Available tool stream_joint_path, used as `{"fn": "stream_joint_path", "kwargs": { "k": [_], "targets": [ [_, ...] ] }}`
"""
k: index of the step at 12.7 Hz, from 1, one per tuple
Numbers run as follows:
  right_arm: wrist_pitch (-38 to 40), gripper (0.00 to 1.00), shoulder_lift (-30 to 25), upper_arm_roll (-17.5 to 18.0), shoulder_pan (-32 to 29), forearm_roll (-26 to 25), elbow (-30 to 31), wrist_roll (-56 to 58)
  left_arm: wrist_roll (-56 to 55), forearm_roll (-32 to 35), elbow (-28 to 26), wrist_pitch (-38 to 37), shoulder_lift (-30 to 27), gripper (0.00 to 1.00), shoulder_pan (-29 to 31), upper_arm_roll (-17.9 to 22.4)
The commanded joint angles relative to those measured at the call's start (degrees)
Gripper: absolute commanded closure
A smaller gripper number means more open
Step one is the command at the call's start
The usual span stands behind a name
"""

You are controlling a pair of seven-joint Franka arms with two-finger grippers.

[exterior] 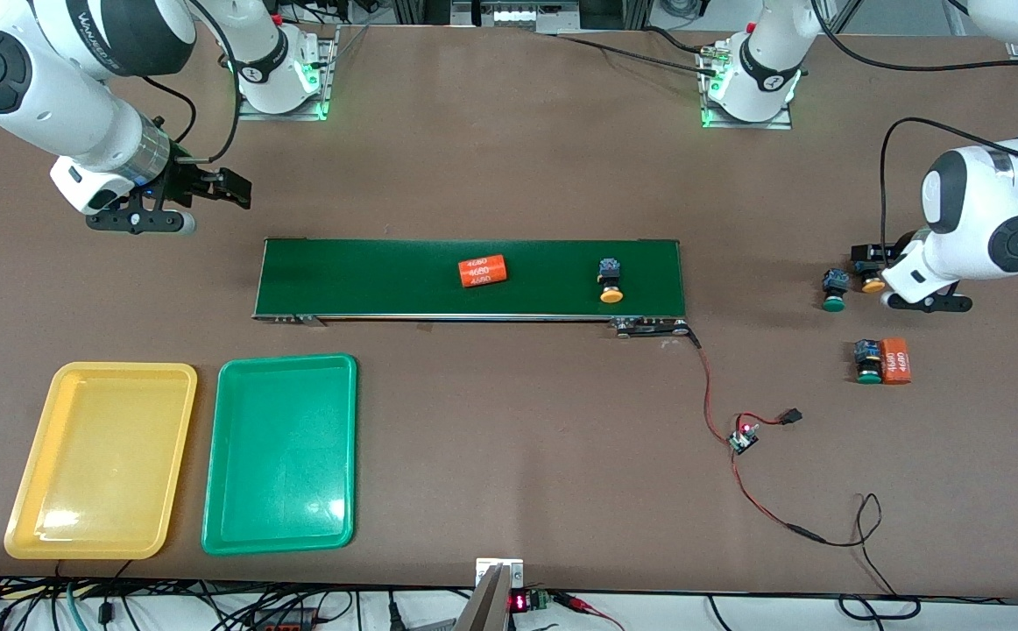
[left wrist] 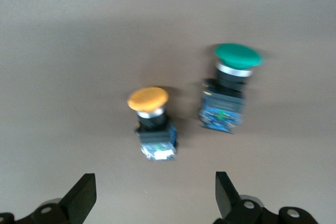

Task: Sort buttons by color to trays
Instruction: 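Grasp the second yellow button with the left gripper while the right gripper advances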

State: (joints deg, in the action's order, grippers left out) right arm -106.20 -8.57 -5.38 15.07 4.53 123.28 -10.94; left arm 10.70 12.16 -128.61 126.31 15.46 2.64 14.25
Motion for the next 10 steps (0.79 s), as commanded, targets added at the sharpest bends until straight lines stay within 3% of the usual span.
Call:
{"fn": "stream_joint_path", "kwargs": {
  "k": [1,3,8,10],
  "targets": [
    [-2.9,0.0,1.3,0.5,1.0,2.7,-0.1,-0.1,2.3,1.1,-2.4,6.4,1.0,0.0,-0.1,1.7],
    [-5.5,0.0,2.7,0.7,4.6,2.7,-0.1,-4.1,3.0,0.9,-2.4,6.8,1.7,0.08,0.3,2.4],
    [-12.7,0.0,6.5,5.5,7.7,1.0,0.6,-11.5,3.3,0.1,-2.9,11.7,4.4,0.08,1.0,2.4],
    [-15.2,0.0,8.7,8.6,8.2,-4.1,0.6,-13.0,3.4,-1.7,-2.9,12.2,5.3,0.08,1.2,2.4]
  ]
}}
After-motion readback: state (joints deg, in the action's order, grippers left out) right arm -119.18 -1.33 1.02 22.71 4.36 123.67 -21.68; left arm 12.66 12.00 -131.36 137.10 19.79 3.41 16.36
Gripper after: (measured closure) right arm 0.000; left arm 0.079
